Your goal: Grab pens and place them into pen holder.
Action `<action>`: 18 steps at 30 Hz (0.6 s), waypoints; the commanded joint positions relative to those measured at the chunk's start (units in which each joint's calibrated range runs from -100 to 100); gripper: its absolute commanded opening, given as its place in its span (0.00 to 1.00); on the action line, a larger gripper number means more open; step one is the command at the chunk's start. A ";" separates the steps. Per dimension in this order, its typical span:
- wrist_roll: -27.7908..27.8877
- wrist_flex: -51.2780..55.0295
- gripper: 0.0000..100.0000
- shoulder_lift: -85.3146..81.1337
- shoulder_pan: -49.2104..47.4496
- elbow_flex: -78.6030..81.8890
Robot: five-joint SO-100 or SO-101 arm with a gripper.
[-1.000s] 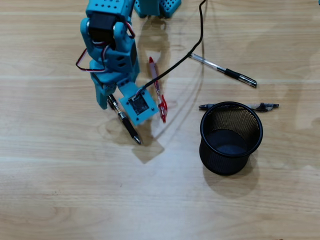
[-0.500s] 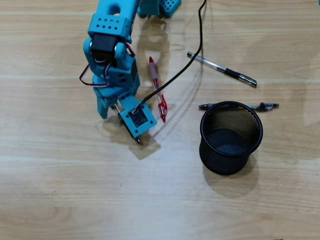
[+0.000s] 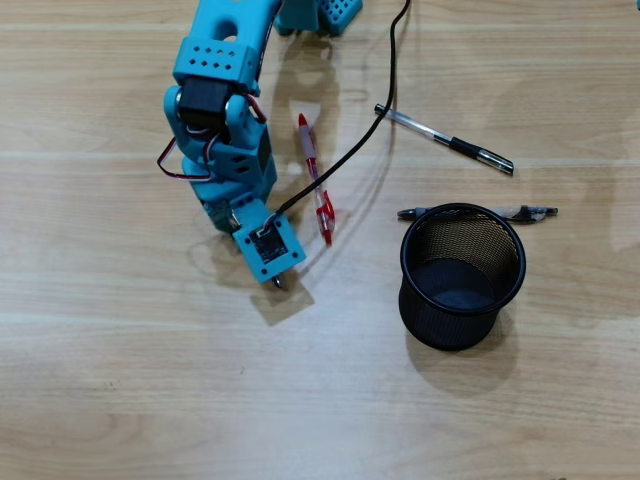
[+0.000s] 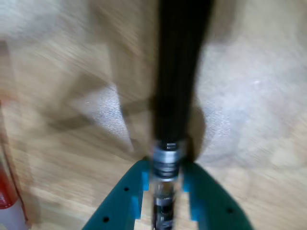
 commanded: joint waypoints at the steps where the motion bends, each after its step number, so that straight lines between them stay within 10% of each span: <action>1: -0.21 0.07 0.03 -0.57 -0.11 -0.23; 18: -0.21 4.71 0.02 -21.38 -0.84 0.40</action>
